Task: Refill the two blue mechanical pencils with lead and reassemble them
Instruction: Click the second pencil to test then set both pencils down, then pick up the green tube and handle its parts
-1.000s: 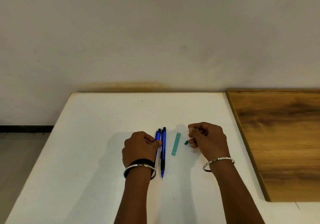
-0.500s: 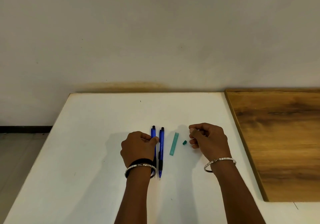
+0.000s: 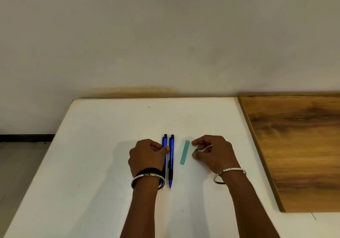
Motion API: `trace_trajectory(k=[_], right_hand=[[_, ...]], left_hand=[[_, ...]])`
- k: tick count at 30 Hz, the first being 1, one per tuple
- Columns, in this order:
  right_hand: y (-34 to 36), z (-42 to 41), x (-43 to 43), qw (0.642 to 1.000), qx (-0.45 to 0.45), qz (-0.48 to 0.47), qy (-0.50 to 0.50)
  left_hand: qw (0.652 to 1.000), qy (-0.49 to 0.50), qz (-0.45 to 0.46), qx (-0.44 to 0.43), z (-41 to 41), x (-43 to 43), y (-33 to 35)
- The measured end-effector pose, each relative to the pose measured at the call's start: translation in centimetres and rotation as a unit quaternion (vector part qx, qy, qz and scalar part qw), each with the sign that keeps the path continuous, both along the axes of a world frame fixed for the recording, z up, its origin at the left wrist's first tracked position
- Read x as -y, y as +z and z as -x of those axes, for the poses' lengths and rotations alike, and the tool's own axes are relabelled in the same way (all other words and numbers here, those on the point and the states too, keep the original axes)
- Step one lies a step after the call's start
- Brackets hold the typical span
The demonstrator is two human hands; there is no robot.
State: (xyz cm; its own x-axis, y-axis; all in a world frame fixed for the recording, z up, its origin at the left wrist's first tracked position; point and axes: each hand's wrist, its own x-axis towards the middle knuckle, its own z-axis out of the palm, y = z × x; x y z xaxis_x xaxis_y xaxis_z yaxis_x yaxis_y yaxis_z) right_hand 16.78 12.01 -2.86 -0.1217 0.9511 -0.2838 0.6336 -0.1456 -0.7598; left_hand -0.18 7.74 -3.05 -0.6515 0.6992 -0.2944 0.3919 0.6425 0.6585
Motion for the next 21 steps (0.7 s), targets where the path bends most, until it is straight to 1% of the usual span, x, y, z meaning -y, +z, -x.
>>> trace_trajectory(k=[8, 14, 16, 18, 20, 21], right_hand=[[-0.5, 0.0, -0.1, 1.0, 0.017, -0.013, 0.005], [-0.8, -0.1, -0.2, 1.0, 0.018, -0.021, 0.006], [-0.8, -0.2, -0.2, 1.0, 0.008, -0.022, -0.005], [-0.6, -0.3, -0.3, 0.999, -0.007, -0.03, -0.025], [-0.5, -0.4, -0.4, 0.998, -0.026, -0.042, -0.047], [-0.4, -0.5, -0.4, 0.997, -0.034, -0.045, -0.055]], left_hand=[[1.0, 0.001, 0.003, -0.009, 0.1, 0.0, -0.1], [0.998, 0.01, 0.009, -0.066, -0.3, 0.2, 0.3], [0.995, 0.017, -0.007, -0.096, -0.6, 0.3, 0.6], [0.991, 0.016, -0.052, -0.125, -1.2, 0.2, 1.0], [0.984, -0.023, -0.098, -0.15, -2.1, 0.0, 1.2], [0.981, -0.056, -0.102, -0.155, -2.7, -0.2, 1.1]])
